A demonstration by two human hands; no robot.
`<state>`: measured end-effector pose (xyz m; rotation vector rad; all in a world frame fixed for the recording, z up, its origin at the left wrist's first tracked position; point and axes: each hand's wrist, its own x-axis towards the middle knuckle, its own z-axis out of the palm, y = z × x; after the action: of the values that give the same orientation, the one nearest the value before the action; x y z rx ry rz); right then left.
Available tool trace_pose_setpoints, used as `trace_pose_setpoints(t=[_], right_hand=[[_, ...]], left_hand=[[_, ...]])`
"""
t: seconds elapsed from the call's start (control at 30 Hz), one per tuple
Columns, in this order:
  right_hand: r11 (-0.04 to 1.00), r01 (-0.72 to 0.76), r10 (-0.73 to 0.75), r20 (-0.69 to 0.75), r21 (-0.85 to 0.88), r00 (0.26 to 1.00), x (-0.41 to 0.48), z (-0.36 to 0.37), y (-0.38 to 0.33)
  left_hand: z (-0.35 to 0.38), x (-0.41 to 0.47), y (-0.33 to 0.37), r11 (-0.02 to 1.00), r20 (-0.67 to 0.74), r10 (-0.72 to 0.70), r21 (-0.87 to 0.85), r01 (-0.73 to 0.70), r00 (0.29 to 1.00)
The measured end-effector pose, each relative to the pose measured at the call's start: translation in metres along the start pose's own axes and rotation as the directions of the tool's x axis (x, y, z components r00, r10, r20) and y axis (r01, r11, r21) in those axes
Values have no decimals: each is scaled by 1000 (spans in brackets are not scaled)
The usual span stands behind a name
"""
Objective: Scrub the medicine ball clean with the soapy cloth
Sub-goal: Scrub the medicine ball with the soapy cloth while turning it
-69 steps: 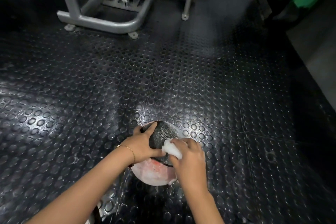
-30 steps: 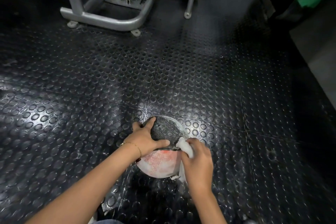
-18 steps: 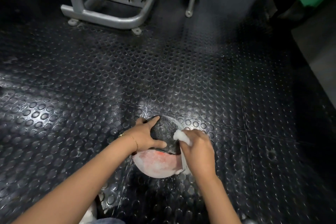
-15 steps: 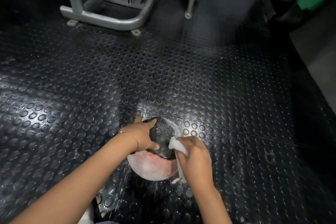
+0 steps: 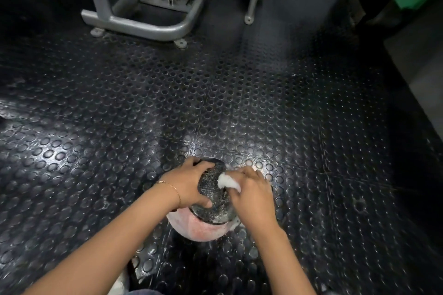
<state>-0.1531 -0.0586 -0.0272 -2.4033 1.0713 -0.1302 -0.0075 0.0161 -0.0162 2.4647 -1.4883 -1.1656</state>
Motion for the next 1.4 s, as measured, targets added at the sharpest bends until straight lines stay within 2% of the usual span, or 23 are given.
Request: trace_pose_setpoints(t=[0.13, 0.27, 0.5, 0.7, 0.87, 1.03, 1.17, 1.3, 1.4], right_hand=[[1000, -14, 14, 24, -11, 1000, -16, 3, -3], [998, -62, 64, 51, -32, 997, 11, 0, 1], [998, -66, 67, 116, -16, 991, 4, -4, 8], [990, -139, 139, 125, -13, 982, 35, 1, 14], [992, -117, 102, 231, 55, 968, 38, -1, 26], [992, -129, 124, 196, 13, 973, 45, 1, 26], [987, -137, 105, 299, 89, 949, 46, -2, 33], [991, -132, 129, 193, 2, 973, 46, 0, 26], [983, -164, 139, 243, 83, 960, 43, 1, 30]], left_hand=[[-2, -3, -6, 1000, 18, 21, -12, -20, 1000], [1, -6, -9, 999, 21, 37, 34, -38, 999], [-3, -2, -10, 999, 42, 53, -14, -53, 998], [-1, -3, -13, 998, 49, 68, -7, -68, 996], [-3, -3, -14, 997, 82, 77, -7, -77, 994], [-5, -2, -13, 996, 84, 85, -8, -85, 993], [-5, -3, -13, 995, 85, 98, -11, -97, 992], [-5, -3, -14, 995, 85, 96, -16, -95, 992], [-5, -4, -16, 996, 79, 88, -32, -85, 993]])
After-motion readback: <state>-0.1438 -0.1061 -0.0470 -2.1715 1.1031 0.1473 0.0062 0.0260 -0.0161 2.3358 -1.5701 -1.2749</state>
